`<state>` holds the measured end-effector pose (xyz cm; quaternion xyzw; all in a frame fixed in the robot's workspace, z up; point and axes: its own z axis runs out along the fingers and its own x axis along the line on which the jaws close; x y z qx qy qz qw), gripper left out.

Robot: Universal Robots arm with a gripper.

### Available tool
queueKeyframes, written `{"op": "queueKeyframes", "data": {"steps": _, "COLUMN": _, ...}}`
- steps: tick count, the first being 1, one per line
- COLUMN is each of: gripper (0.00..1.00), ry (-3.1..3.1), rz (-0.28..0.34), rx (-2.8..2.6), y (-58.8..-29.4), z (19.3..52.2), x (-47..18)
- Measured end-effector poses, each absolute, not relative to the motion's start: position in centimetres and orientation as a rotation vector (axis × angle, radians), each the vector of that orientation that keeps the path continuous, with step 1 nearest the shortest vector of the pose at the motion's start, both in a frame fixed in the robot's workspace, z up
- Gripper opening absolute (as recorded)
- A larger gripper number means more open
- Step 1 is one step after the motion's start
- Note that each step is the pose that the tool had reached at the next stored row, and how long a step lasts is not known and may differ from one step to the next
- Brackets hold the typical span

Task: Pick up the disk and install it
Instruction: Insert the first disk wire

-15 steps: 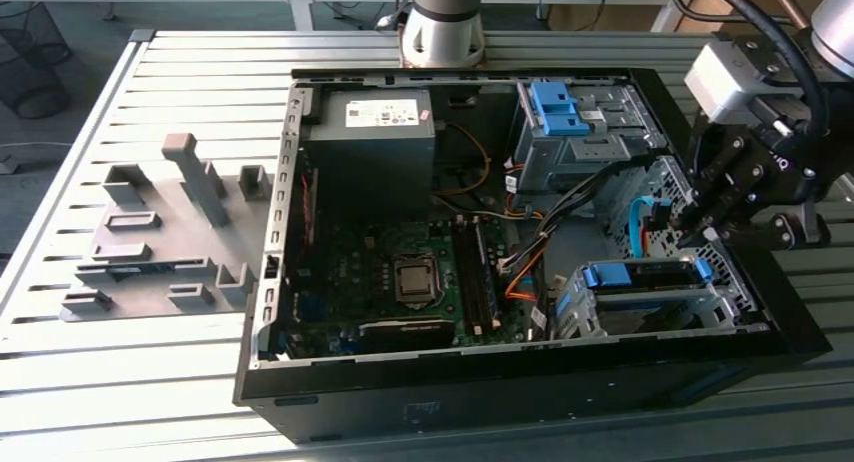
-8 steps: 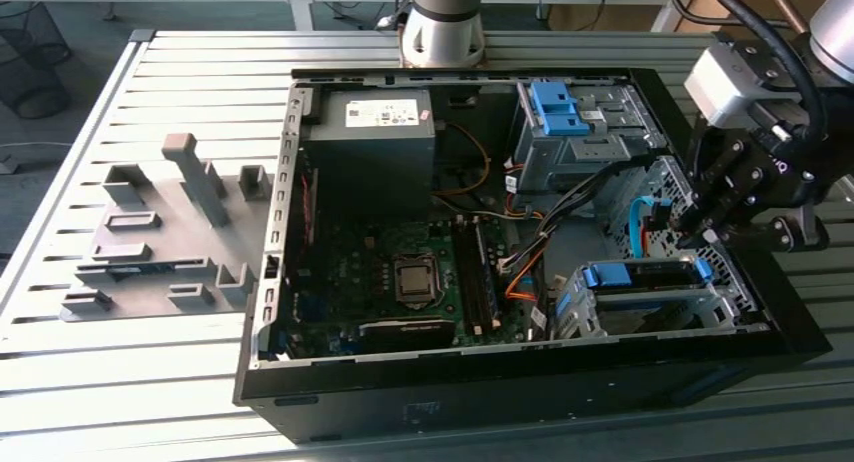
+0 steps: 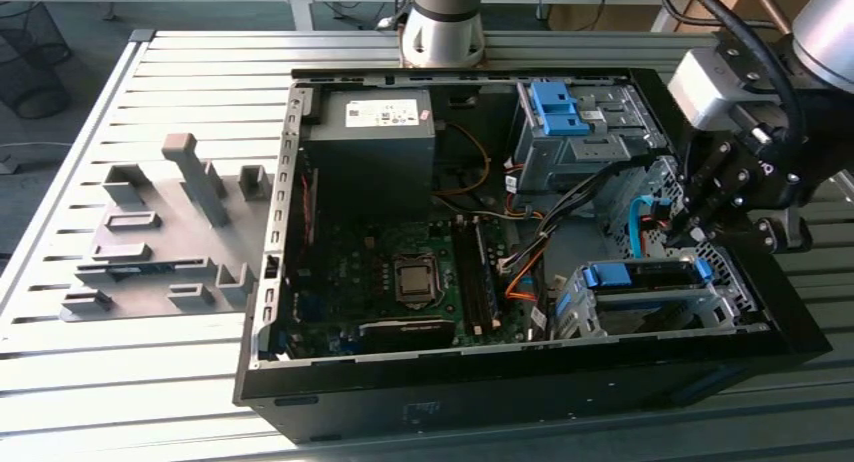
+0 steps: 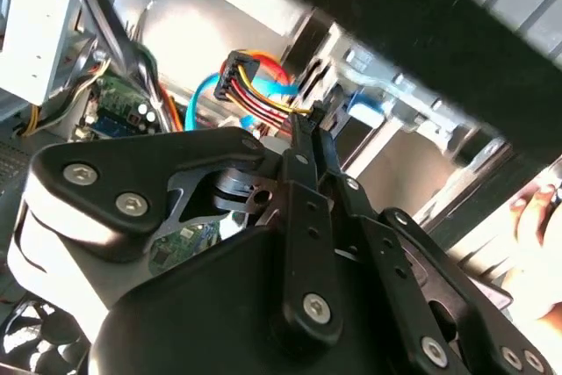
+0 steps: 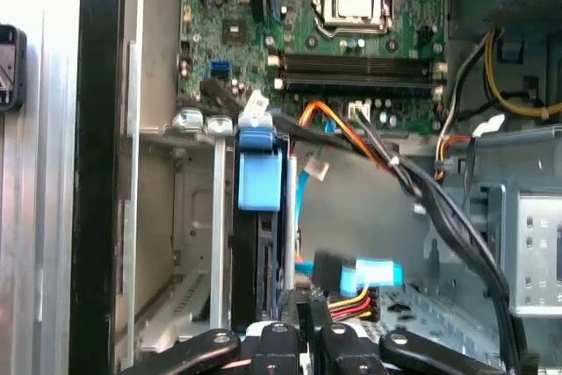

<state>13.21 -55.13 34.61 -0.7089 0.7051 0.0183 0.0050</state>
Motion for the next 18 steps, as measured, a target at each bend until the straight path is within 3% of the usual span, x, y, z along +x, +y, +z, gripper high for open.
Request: {"op": "queueKeyframes", "data": {"steps": 18, "gripper": 0.16, "ry": 2.2, "rz": -0.004, "rx": -2.178, "y": -55.84, "z": 33.95, "x": 12.1}}
